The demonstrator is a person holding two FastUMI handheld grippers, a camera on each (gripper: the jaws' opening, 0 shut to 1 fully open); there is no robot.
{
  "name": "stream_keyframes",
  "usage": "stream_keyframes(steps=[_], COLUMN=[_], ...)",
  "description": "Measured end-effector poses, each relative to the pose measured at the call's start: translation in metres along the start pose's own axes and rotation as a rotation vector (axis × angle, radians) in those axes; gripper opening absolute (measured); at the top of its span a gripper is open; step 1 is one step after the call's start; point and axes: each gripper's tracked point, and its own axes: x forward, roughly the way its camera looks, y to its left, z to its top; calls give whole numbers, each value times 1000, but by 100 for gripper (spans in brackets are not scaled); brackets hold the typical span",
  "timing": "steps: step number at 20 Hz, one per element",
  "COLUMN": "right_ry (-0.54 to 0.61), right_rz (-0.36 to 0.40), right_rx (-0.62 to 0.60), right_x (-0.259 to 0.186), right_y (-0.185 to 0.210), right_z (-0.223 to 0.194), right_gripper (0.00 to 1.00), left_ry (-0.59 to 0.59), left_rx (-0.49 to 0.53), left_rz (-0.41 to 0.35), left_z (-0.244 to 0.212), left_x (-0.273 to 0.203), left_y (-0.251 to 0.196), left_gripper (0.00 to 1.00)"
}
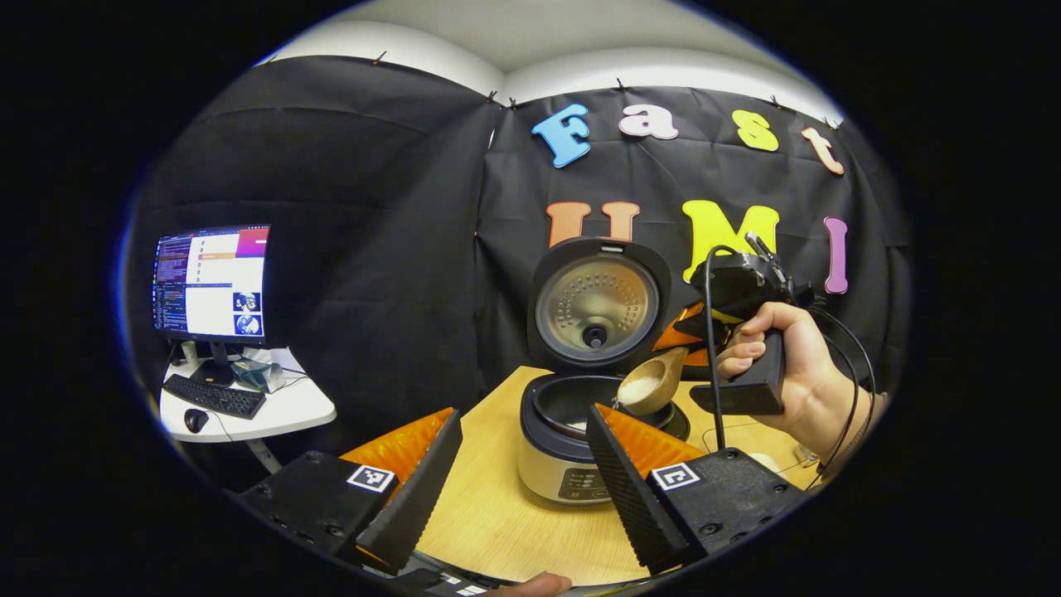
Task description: Close the left gripper, press the button to open the rice cooker; take a wooden spoon from the chopstick holder with the right hand, scoop a spoonful of rice and pour it into the rice cooker, then put the wooden spoon back into the chopstick holder.
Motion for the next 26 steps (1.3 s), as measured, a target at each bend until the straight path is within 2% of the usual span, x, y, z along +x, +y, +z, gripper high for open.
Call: stream_keyframes(steps=[7, 11, 12, 13, 17, 19, 24, 26], right_ry=[-80, -119, -128, -137, -210, -264, -294, -301], right_rz=[-82, -67, -68, -65, -23, -4, -18, -32], right_rx=[-262, -423, -472, -542, -829, -934, -1057, -1063], right_x=[-6, -8, -8, -9, -18, -25, -33, -36], right_y=[5, 19, 23, 29, 59, 78, 89, 85], right_z=[16, 14, 12, 11, 0, -5, -16, -14], right_gripper=[10, 10, 7, 10, 10, 11, 11, 11], left_ry=[-18, -25, -25, -24, -23, -19, -22, -17], left_rx=[-10, -1, -1, -3, -5, -5, -5, -7], left_rz=[-34, -42, -39, -36, -46, -44, -20, -16], left_z=[6, 8, 7, 7, 6, 5, 5, 3], left_x=[-4, -7, -7, -7, -5, -4, -4, -2], left_y=[-6, -10, -9, -7, -8, -6, 2, 2], left_gripper=[96, 96, 96, 96, 96, 96, 96, 96])
